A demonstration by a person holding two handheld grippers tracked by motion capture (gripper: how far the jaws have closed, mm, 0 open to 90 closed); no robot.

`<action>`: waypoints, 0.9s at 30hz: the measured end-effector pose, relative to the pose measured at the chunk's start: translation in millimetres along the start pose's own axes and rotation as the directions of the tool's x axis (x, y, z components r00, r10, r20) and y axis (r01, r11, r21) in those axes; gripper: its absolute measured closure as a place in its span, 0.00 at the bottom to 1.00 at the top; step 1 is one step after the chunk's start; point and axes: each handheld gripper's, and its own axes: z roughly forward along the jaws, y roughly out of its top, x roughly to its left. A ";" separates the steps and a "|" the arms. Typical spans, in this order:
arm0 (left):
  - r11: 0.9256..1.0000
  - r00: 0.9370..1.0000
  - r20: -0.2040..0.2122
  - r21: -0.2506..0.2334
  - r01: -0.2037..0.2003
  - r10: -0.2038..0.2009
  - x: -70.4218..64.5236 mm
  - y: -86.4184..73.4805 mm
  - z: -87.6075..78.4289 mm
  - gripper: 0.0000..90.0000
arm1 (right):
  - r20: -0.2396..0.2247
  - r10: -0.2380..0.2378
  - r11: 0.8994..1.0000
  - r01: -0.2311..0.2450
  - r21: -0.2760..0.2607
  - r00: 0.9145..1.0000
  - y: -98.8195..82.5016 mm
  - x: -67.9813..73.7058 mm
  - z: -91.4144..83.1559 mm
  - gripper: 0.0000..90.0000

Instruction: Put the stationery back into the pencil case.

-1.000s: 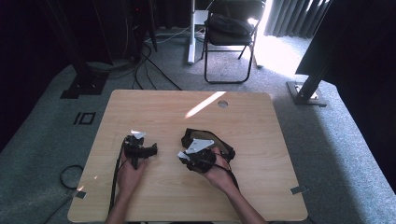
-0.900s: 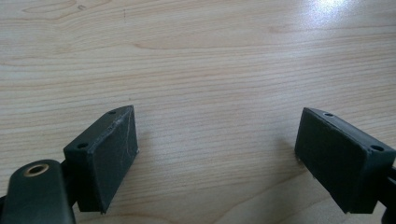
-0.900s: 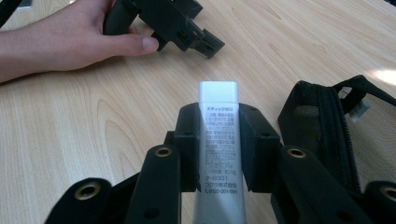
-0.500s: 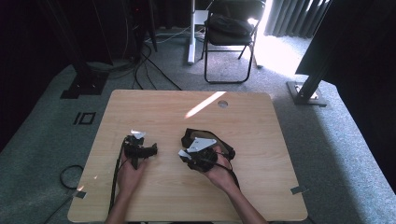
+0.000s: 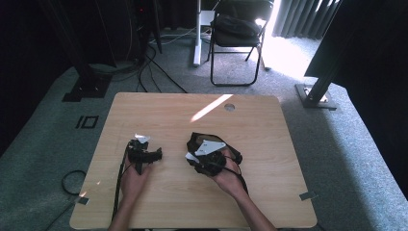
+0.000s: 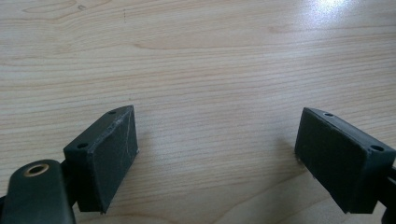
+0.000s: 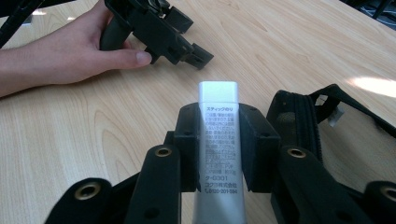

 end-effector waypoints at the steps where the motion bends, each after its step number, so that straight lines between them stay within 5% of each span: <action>1: 1.000 1.000 0.000 0.000 0.000 0.000 0.0 0.0 0.0 0.15 | 0.001 0.001 1.000 -0.001 -0.002 1.000 0.0 -0.3 -0.3 0.79; 27: 1.000 1.000 0.000 0.000 0.000 0.000 0.0 0.0 0.0 0.15 | 0.021 0.027 0.999 -0.026 -0.036 0.999 2.0 -7.5 -11.8 0.79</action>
